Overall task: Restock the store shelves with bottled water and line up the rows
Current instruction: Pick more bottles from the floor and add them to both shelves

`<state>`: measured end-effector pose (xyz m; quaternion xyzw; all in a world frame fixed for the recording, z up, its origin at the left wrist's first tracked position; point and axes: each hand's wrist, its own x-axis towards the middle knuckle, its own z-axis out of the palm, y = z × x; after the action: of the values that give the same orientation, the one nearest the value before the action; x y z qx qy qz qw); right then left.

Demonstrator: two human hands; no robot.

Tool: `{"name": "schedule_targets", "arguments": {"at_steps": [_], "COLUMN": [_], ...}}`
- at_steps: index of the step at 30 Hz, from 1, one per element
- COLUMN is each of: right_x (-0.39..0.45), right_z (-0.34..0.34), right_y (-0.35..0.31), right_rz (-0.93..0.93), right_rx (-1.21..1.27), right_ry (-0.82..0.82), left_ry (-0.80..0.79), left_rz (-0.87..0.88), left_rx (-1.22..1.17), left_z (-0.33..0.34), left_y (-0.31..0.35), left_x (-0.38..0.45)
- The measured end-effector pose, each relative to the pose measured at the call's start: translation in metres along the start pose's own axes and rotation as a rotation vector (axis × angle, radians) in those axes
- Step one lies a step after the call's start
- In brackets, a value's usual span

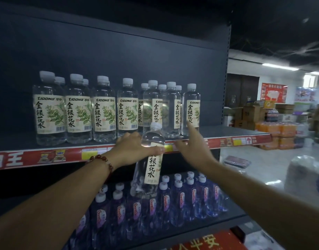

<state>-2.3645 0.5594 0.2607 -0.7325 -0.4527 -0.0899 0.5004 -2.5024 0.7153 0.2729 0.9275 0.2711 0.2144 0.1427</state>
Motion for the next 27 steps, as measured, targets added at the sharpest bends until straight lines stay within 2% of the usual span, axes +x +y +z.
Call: {"name": "schedule_targets", "arguments": {"at_steps": [4, 6, 11, 16, 22, 27], "right_x": [-0.077, -0.090, -0.095, -0.101, -0.099, -0.098], "right_z": [0.023, 0.031, 0.029, 0.010, -0.028, -0.055], "right_y": [-0.023, -0.025, -0.023, -0.013, -0.005, 0.012], "right_rz": [0.092, 0.204, 0.359, 0.272, 0.276, 0.275], "right_rx": [0.231, 0.353, 0.449, 0.504, 0.401, 0.418], "right_ry": [-0.315, -0.382, -0.349, -0.253, -0.129, -0.079], "left_ry": [0.025, 0.021, 0.097, 0.147, 0.088, -0.056], "left_rz": [-0.055, -0.041, -0.006, 0.102, 0.101, 0.238], "left_rx": [-0.066, -0.140, -0.287, -0.334, -0.357, -0.307], "left_z": [0.003, 0.002, 0.010, 0.017, 0.020, 0.018], "left_y": [0.009, 0.010, 0.021, 0.053, 0.091, 0.112], "left_x": [-0.008, -0.011, -0.029, -0.041, -0.036, -0.031]}}
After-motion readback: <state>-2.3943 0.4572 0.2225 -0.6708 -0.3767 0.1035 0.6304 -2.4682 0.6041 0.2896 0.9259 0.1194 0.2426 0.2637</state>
